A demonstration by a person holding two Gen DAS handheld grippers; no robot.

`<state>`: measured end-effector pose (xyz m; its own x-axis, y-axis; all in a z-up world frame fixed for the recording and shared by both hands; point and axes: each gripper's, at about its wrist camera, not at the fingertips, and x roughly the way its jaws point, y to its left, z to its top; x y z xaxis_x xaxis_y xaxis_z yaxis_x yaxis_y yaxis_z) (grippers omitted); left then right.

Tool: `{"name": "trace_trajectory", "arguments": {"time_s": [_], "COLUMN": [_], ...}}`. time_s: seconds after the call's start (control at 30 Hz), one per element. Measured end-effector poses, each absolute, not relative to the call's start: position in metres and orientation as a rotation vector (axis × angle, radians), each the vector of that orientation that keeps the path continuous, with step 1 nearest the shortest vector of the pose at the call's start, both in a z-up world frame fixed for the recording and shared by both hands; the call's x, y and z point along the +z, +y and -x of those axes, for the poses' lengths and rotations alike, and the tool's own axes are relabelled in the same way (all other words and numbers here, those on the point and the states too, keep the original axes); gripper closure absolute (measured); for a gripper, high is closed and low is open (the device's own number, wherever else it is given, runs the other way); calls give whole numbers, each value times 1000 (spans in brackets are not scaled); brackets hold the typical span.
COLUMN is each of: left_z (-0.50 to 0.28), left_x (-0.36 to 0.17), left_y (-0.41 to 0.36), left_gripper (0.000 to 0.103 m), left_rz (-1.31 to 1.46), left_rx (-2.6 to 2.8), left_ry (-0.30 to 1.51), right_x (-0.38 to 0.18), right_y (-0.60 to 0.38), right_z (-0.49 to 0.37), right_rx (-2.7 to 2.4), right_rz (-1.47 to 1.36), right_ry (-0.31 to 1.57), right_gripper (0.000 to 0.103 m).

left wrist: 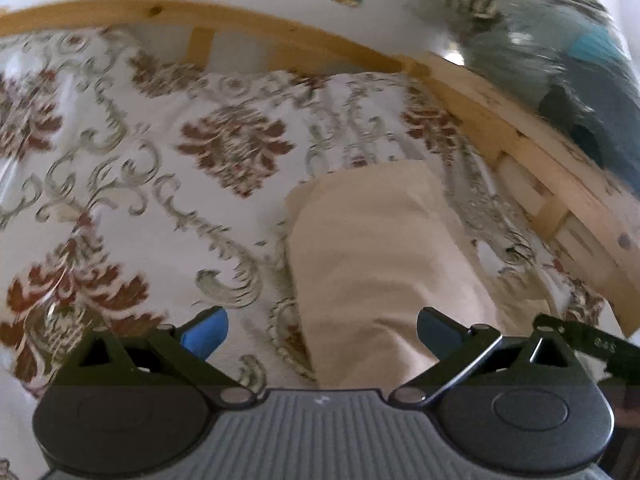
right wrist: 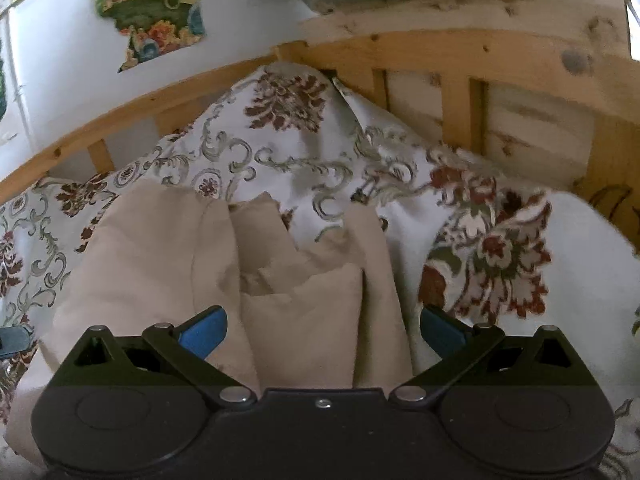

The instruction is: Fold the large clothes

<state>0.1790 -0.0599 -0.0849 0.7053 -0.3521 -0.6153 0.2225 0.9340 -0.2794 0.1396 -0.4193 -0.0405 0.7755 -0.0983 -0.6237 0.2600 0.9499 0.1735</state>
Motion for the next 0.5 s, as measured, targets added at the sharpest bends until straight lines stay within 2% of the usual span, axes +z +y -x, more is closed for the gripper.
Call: {"name": "trace_trajectory", "arguments": {"time_s": [0.43, 0.5], "left_z": [-178, -177], "left_x": [-97, -96], "left_y": [-59, -60], "left_gripper": [1, 1], "left_rz": [162, 153], "left_rx": [-316, -317], "left_ry": [752, 751], "right_x": [-35, -28], "right_y": [-417, -417], "right_z": [-139, -132], "right_rx": [-187, -203], "right_rz": [-248, -246], "right_ry": [625, 568], "right_gripper": [1, 5]}}
